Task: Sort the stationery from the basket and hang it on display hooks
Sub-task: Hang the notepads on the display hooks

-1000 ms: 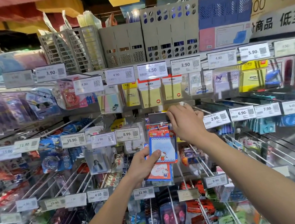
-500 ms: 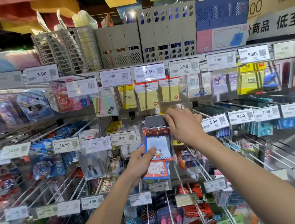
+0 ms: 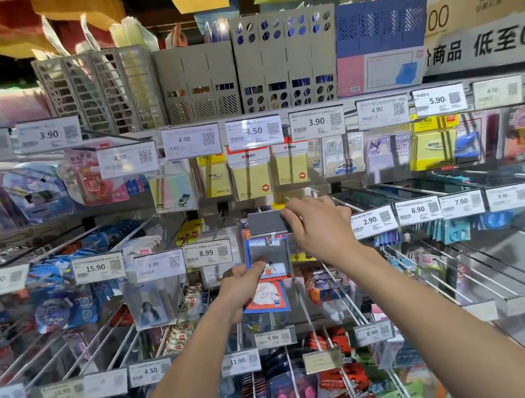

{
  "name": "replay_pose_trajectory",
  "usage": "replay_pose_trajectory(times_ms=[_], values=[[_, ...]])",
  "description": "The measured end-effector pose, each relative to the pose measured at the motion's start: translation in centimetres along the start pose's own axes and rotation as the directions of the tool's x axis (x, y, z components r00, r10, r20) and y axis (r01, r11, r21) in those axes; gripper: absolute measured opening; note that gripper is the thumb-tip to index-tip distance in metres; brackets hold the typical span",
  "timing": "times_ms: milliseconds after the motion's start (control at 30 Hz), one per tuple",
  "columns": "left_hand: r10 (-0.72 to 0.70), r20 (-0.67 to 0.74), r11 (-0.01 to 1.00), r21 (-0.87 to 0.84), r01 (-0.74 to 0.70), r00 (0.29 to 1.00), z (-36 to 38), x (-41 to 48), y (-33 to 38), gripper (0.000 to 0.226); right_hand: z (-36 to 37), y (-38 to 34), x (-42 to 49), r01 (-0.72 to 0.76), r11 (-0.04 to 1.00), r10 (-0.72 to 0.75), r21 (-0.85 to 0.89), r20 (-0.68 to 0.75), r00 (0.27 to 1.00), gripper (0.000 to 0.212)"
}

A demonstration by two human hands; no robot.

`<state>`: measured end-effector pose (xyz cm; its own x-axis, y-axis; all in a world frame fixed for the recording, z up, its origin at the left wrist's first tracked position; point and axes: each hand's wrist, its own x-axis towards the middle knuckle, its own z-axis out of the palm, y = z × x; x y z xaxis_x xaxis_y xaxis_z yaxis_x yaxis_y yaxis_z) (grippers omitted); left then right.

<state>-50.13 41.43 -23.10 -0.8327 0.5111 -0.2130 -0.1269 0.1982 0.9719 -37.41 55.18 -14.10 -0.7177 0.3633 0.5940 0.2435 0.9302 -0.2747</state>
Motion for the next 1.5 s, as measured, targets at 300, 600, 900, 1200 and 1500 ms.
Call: replay_pose_trajectory(times_ms=[300, 600, 900, 1200, 1500], values=[[-0.048, 0.053, 0.995, 0.092, 0.043, 0.997, -2.2, -2.1, -1.8, 0.034, 1.1, 0.6, -1.2, 0.101, 0.989, -0.083, 0.105, -0.162, 0.983, 0.024], [0.046, 0.128, 0.997, 0.055, -0.053, 0.991, -3.0, -4.4, -2.7, 0.093, 2.6, 1.9, -5.8, 0.301, 0.947, -0.318, -0.11, -0.207, 0.925, 0.026], [0.191, 0.297, 0.981, -0.103, -0.167, 0.936, -1.9, -7.0, -2.9, 0.112, 4.5, 1.2, -8.2, 0.181, 0.971, -0.217, 0.153, 0.264, 0.94, 0.034], [0.185, 0.306, 0.983, -0.054, -0.177, 0.934, -2.4, -6.5, -3.8, 0.104, 5.3, 0.9, -7.9, -0.068, 0.959, -0.05, 0.276, 0.396, 0.917, 0.049], [0.246, 0.299, 0.969, -0.093, -0.229, 0.922, -2.4, -6.8, -4.3, 0.065, 5.6, 0.3, -7.9, -0.046, 0.909, -0.022, 0.414, 0.157, 0.987, 0.021]])
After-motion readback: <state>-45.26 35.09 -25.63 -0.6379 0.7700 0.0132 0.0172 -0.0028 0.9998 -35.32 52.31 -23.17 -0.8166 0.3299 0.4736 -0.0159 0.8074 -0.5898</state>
